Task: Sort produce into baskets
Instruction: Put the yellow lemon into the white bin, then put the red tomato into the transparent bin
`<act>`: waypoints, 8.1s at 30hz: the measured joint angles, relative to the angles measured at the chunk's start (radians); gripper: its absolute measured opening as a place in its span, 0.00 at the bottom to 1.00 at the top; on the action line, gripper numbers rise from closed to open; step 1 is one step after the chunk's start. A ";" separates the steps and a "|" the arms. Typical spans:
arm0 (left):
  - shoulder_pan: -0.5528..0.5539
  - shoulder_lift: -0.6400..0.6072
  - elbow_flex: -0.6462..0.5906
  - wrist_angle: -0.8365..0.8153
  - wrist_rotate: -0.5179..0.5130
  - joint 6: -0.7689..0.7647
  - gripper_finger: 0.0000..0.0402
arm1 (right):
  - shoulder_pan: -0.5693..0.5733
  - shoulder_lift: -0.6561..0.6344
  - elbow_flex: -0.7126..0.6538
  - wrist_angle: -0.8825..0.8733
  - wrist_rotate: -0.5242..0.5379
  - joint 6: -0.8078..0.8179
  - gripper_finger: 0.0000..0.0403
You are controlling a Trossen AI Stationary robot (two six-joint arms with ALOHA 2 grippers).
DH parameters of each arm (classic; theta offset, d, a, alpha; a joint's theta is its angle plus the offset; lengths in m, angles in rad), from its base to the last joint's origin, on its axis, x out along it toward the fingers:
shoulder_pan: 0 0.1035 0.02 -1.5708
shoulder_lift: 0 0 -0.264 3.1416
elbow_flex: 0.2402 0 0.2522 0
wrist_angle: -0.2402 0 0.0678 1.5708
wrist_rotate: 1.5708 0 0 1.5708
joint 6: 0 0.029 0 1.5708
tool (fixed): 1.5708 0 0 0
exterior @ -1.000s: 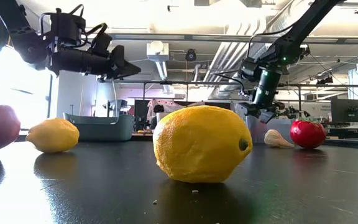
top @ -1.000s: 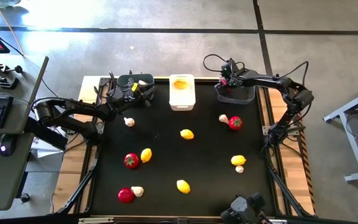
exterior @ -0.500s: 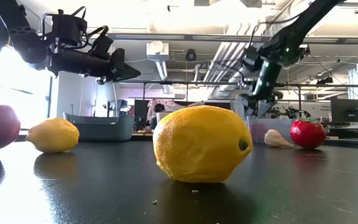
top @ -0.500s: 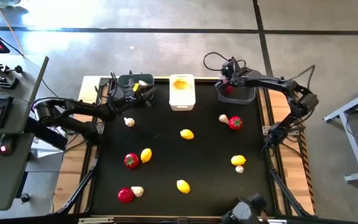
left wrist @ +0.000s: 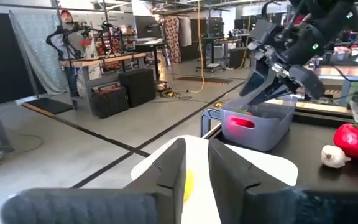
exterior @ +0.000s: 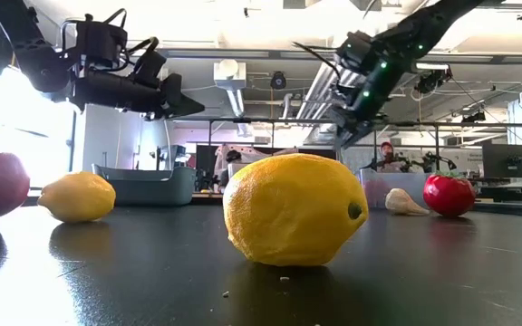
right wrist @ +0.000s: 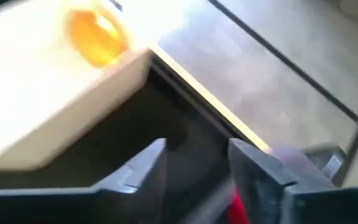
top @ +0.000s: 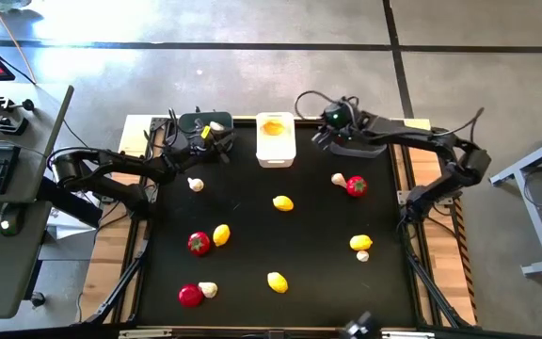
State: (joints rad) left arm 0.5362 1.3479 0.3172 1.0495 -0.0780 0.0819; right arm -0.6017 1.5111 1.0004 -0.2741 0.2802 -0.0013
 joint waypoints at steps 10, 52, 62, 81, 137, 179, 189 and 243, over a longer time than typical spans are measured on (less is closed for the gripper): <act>0.000 0.000 0.035 -0.072 0.127 0.041 0.00 | 0.112 0.023 0.000 0.189 -0.157 -0.016 0.01; -0.426 -0.182 0.423 -1.329 0.002 -0.296 0.00 | 0.221 0.204 -0.341 1.155 -0.438 -0.008 0.00; -0.627 -0.159 0.550 -1.605 -0.014 -0.751 0.16 | 0.254 0.203 -0.342 1.141 -0.439 -0.060 0.00; -0.721 0.206 0.753 -1.936 0.209 -1.153 0.62 | 0.258 0.203 -0.343 1.061 -0.448 -0.086 0.00; -0.173 0.235 0.818 -1.629 -0.058 -0.092 0.28 | 0.164 0.109 -0.341 1.029 -0.394 -0.078 0.00; 0.051 0.694 1.254 -1.630 0.126 0.462 0.30 | 0.124 0.079 -0.341 0.995 -0.309 -0.077 0.00; 0.053 0.734 1.254 -1.620 0.121 0.476 0.33 | 0.124 0.079 -0.341 0.994 -0.310 -0.077 0.00; -0.132 -0.054 0.244 -0.636 0.170 0.097 0.00 | 0.242 0.073 -0.344 0.876 -0.384 -0.046 0.00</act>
State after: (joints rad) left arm 0.4043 1.2938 0.5610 0.4136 0.0917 0.1788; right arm -0.3598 1.5841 0.6563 0.6015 -0.1036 -0.0472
